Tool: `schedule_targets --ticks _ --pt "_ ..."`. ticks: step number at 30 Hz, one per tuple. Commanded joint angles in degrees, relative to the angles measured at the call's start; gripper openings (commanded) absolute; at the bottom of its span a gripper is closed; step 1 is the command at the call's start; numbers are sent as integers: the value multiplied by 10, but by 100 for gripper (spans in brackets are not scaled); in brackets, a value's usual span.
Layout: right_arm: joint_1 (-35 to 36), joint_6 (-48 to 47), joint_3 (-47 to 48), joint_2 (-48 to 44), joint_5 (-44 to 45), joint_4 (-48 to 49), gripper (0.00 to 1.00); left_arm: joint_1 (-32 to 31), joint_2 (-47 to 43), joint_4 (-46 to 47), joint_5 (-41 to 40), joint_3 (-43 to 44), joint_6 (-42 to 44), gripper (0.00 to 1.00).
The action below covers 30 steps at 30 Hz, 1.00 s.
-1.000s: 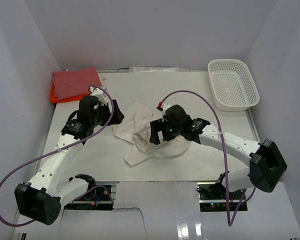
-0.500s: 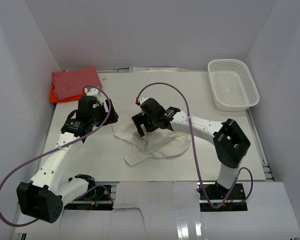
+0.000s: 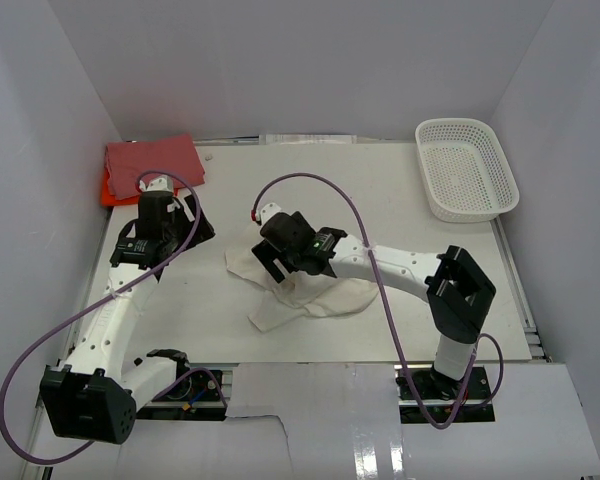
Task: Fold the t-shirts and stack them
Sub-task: Flatten out the tshirt
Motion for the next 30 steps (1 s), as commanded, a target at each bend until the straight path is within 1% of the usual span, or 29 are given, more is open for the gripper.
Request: schedule_targets --ticks 1,4,7,9,12,14,16,17,21,23,25,27,28,30 --pt "28 -19 32 -25 68 -18 98 8 -4 -3 2 17 -7 92" --pt "48 -40 44 -12 74 -26 98 10 -6 -3 3 17 -6 92" --pt "58 -51 82 24 90 -53 95 11 -6 -4 2 16 -5 92" --pt "63 -56 113 53 99 -80 92 12 -7 -3 2 16 -5 93" --pt "66 -58 142 80 109 -95 84 14 -7 -4 3 16 -4 92" --pt "66 -58 150 93 107 -101 81 15 -5 -3 4 16 -3 93" --pt "67 -59 164 103 109 -107 81 15 -4 -3 7 16 -3 93" --pt "66 -59 169 115 109 -111 78 16 -5 -4 7 16 -2 92" --pt "66 -42 201 142 126 -152 73 16 -5 -4 8 15 -1 93" --pt "66 -38 201 147 126 -153 64 16 -6 -3 9 15 -1 93" --pt "66 -37 201 147 119 -153 47 16 -6 -3 9 16 -1 93" --pt "65 -35 201 148 123 -156 45 16 -5 -3 10 15 0 93" --pt "65 -35 201 148 123 -157 39 16 -6 -2 10 14 0 92" --pt "63 -33 201 147 123 -159 34 16 -6 -2 11 15 0 93"
